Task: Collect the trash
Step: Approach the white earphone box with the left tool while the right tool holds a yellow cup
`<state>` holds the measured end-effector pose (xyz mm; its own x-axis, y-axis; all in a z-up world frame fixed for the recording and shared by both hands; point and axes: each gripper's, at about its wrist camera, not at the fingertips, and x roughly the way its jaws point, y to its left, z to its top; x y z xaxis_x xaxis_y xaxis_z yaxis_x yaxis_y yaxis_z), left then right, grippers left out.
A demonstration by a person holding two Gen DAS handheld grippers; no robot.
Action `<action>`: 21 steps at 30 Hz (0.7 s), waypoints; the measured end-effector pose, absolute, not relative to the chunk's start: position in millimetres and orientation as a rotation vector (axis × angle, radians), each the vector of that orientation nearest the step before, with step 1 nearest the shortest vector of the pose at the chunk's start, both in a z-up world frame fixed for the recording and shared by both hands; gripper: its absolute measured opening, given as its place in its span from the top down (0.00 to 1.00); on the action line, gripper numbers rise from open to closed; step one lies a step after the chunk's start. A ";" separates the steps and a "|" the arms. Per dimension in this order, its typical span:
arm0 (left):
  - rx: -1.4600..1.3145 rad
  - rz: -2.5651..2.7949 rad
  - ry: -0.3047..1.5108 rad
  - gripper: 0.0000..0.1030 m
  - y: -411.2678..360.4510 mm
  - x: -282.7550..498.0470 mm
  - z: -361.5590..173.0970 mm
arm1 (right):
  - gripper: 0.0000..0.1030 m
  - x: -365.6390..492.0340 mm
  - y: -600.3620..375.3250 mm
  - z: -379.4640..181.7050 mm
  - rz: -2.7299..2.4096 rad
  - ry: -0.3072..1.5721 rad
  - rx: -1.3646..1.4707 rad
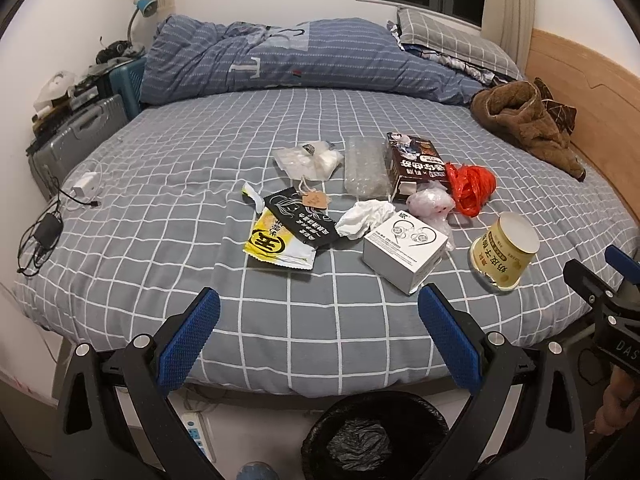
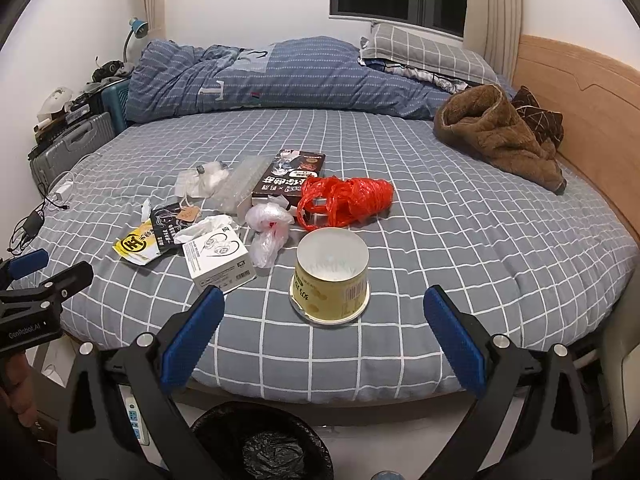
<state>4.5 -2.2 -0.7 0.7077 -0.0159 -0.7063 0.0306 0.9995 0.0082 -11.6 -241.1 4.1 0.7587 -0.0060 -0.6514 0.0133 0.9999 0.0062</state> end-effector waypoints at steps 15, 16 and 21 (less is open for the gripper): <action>0.025 -0.027 0.795 0.05 -4.7 5.9 -3.6 | 0.07 -10.3 -239.3 1.5 -0.009 0.716 0.004; 0.024 -0.026 0.797 0.05 -4.3 6.2 -3.9 | 0.07 -10.0 -239.2 1.4 -0.010 0.716 0.004; 0.029 -0.016 0.795 0.05 -3.4 6.7 -5.0 | 0.07 -9.5 -239.5 1.6 -0.009 0.716 0.004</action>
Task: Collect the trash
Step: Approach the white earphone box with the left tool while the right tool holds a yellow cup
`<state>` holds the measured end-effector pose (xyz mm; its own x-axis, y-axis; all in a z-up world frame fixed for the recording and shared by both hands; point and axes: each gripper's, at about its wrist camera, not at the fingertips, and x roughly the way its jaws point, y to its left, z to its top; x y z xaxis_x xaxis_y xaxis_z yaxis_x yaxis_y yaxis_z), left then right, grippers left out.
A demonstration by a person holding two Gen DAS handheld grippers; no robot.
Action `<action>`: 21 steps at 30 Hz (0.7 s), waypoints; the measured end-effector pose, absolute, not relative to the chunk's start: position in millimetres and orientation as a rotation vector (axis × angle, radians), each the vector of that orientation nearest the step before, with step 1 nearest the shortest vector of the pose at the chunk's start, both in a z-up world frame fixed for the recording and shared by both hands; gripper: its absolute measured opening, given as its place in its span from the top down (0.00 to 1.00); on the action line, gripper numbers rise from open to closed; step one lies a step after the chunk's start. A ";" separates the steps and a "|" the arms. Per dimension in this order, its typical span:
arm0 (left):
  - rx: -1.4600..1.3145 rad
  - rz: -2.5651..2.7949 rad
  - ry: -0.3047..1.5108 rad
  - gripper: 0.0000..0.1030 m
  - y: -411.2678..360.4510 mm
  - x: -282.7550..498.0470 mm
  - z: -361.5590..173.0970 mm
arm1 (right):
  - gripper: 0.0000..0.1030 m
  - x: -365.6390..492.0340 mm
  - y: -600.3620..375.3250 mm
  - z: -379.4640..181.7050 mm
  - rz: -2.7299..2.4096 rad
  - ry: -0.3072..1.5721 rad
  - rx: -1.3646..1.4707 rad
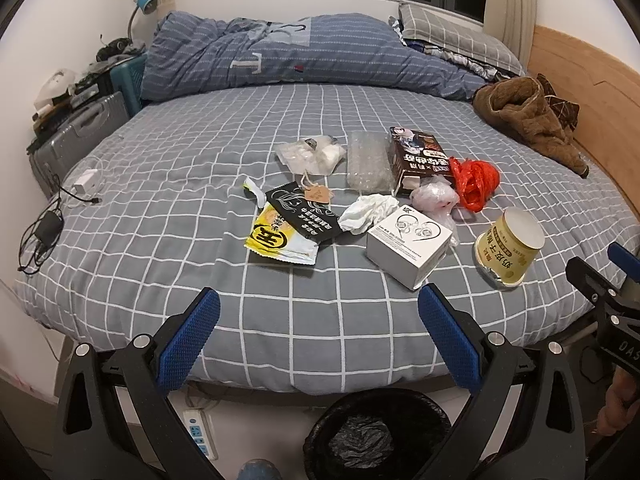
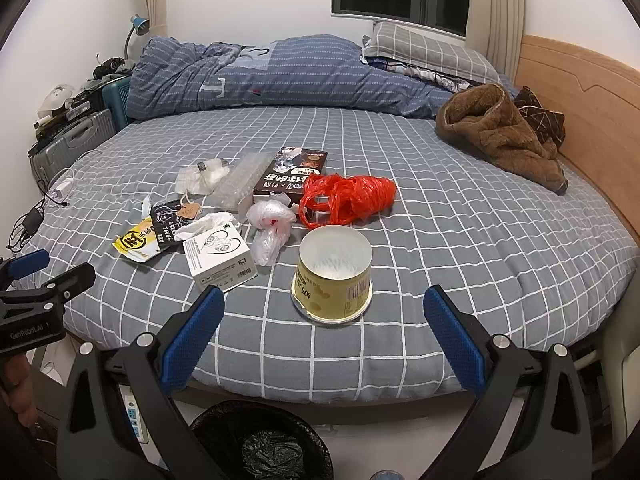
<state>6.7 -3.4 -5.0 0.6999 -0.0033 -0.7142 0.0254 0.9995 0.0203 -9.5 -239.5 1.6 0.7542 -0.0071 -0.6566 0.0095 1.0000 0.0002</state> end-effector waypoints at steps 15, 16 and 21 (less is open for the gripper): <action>0.017 -0.012 0.801 0.05 1.4 8.0 -5.5 | 0.07 0.3 -230.2 4.5 0.007 0.713 -0.014; 0.018 -0.012 0.800 0.05 1.4 8.3 -5.5 | 0.07 0.6 -230.0 3.9 0.007 0.714 -0.016; 0.021 -0.012 0.800 0.05 1.2 10.1 -4.6 | 0.07 0.6 -229.1 2.8 0.007 0.715 -0.017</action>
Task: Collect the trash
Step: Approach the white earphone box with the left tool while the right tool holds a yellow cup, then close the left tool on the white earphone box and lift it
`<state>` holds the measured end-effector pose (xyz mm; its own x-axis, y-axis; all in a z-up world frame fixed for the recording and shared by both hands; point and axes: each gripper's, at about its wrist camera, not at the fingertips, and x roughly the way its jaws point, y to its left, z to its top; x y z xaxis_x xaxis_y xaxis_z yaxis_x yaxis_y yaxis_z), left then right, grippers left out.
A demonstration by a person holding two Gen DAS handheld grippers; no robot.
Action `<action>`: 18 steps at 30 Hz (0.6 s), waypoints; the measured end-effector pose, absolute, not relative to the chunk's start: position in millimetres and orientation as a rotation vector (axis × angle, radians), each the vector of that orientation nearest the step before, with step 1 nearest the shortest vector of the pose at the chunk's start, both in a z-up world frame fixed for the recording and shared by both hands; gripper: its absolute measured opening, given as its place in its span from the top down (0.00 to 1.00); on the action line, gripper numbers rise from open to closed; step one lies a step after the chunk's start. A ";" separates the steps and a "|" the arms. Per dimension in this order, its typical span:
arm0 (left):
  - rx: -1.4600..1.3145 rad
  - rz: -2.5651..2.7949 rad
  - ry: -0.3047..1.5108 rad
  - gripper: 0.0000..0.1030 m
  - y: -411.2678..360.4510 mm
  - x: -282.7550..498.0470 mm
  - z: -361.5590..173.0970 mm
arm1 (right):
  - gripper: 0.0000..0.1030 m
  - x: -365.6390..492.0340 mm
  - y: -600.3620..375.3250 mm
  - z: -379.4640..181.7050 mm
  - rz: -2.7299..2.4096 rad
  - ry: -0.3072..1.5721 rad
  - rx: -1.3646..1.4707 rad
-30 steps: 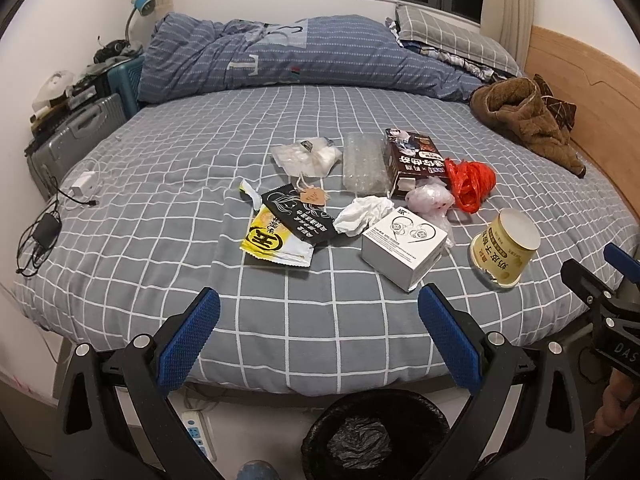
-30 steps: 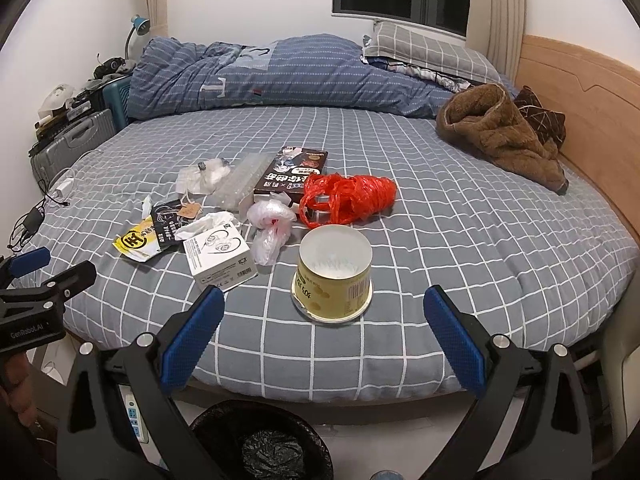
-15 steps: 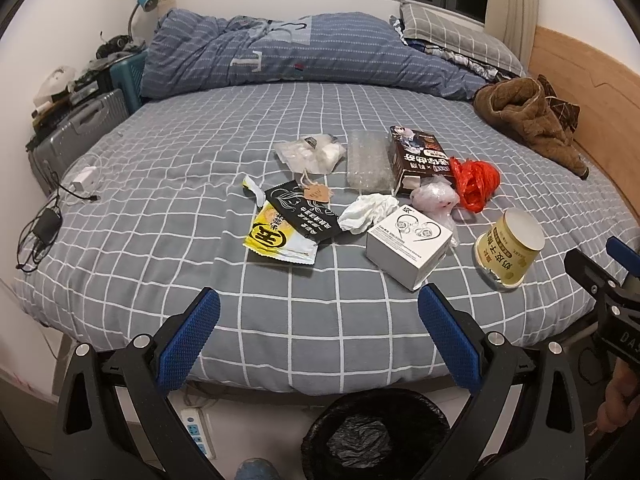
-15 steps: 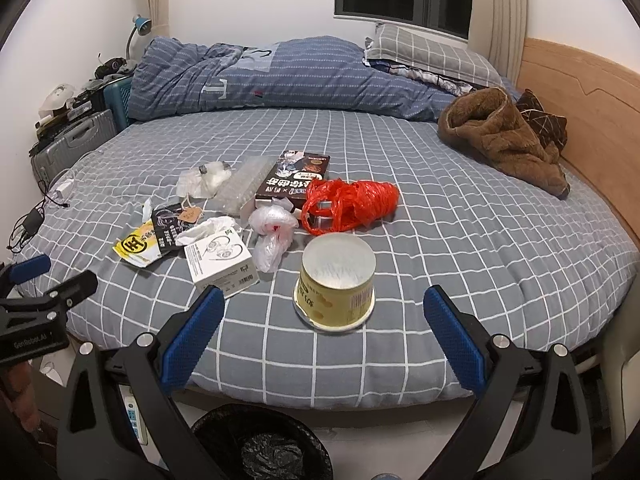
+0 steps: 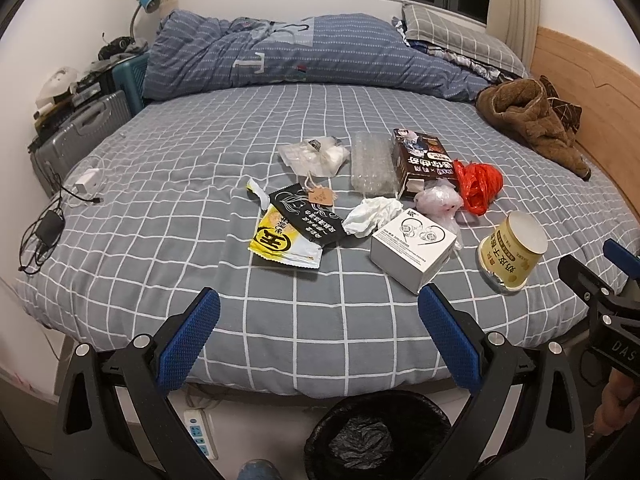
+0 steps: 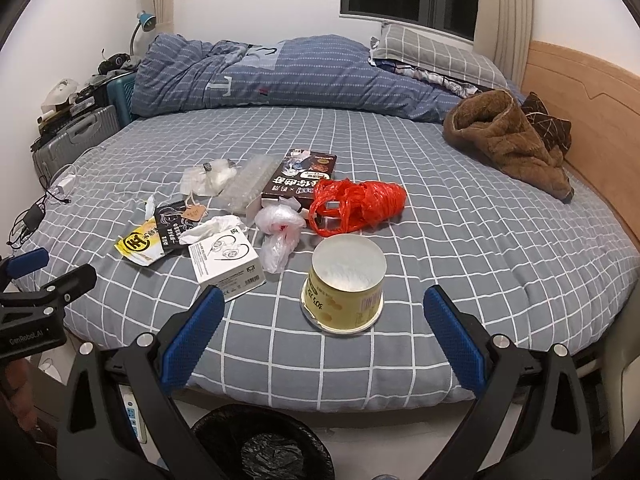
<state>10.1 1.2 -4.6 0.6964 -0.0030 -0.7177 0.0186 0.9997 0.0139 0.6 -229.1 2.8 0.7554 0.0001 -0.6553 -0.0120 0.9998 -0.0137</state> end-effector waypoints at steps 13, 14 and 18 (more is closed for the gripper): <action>0.025 -0.027 0.819 0.05 -0.1 12.9 -7.0 | 0.07 5.2 -230.5 3.3 0.000 0.719 -0.028; 0.025 -0.031 0.822 0.06 -0.8 13.8 -8.2 | 0.07 6.3 -230.7 2.2 -0.001 0.722 -0.030; 0.034 -0.046 0.845 0.06 -3.2 26.2 -14.1 | 0.07 15.3 -235.8 -2.1 -0.018 0.735 -0.036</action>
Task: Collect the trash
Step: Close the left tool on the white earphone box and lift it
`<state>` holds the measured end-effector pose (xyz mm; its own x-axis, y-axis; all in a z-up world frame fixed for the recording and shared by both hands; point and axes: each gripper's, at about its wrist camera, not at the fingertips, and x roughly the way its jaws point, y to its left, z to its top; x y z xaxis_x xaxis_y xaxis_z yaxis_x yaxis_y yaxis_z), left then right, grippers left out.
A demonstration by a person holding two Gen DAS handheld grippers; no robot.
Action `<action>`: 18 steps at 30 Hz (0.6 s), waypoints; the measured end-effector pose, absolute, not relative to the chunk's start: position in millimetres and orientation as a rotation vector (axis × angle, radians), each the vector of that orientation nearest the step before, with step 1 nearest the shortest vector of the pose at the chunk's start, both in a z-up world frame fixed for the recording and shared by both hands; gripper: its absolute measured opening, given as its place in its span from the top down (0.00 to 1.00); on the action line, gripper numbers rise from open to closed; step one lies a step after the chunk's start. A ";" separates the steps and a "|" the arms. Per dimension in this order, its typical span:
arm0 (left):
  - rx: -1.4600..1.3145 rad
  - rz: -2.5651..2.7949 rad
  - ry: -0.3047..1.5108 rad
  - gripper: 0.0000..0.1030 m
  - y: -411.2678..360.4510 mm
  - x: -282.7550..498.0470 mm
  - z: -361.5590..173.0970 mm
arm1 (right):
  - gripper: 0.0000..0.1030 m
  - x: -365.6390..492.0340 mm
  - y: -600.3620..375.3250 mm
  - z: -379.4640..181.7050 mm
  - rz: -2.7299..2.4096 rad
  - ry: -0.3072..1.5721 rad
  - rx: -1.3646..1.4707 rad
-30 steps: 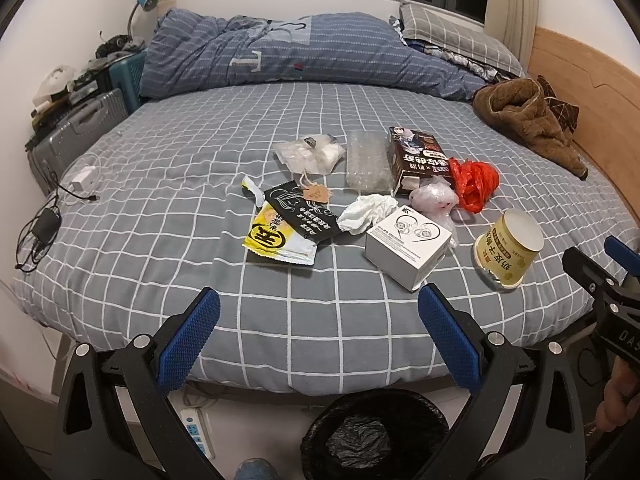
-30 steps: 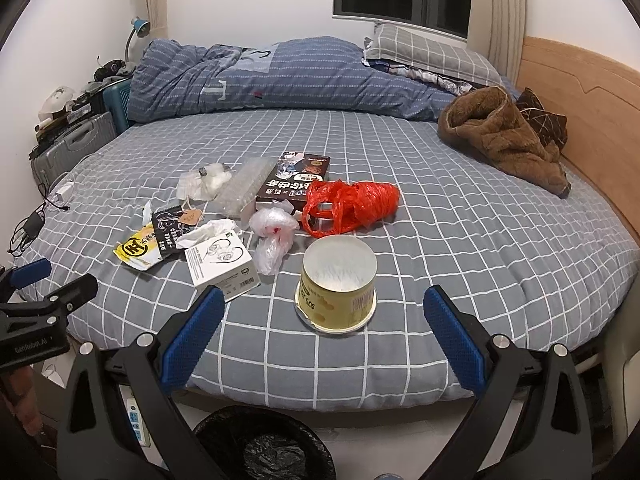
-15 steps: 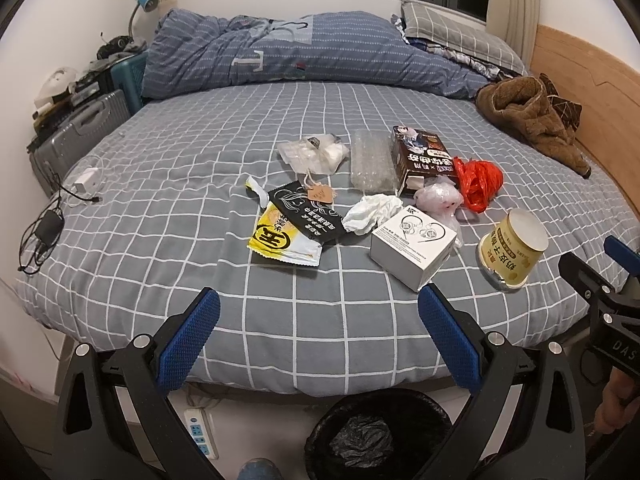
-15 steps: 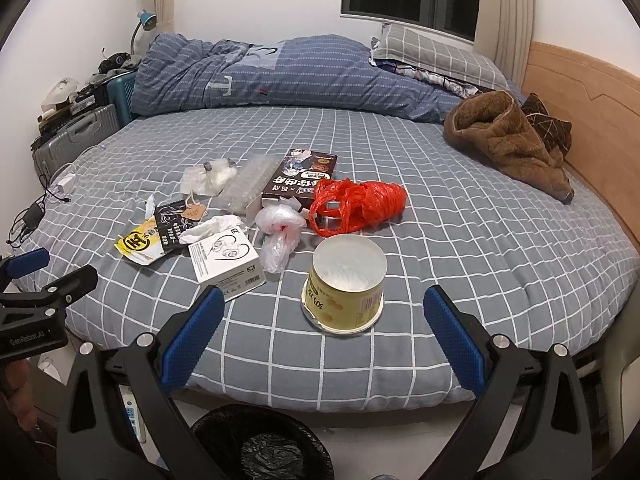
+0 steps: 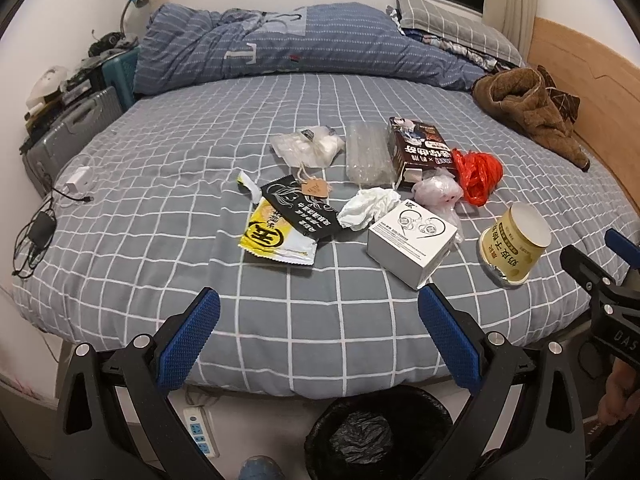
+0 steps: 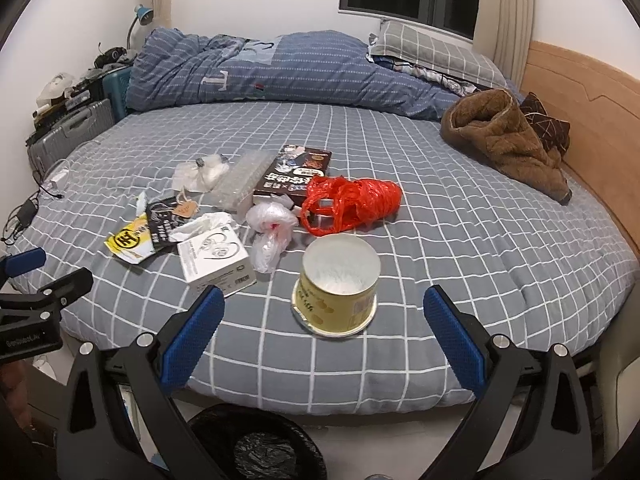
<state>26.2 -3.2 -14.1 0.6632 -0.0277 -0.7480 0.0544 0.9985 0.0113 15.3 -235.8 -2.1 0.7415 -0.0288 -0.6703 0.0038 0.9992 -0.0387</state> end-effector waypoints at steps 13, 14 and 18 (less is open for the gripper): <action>0.095 -0.192 0.958 0.06 -40.0 84.8 -52.8 | 0.07 63.5 -259.0 -39.6 -0.039 0.828 -0.068; 0.109 -0.216 0.970 0.06 -43.4 89.5 -56.2 | 0.07 66.1 -260.9 -41.9 -0.042 0.834 -0.069; 0.150 -0.255 1.008 0.06 -52.1 104.9 -70.3 | 0.07 74.7 -266.2 -49.2 -0.036 0.853 -0.058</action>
<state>104.9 -52.1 -70.3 0.5072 -0.1418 -0.8501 0.2795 0.9601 0.0066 74.7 -266.2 -49.2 0.6574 -0.0546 -0.7516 0.0082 0.9978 -0.0653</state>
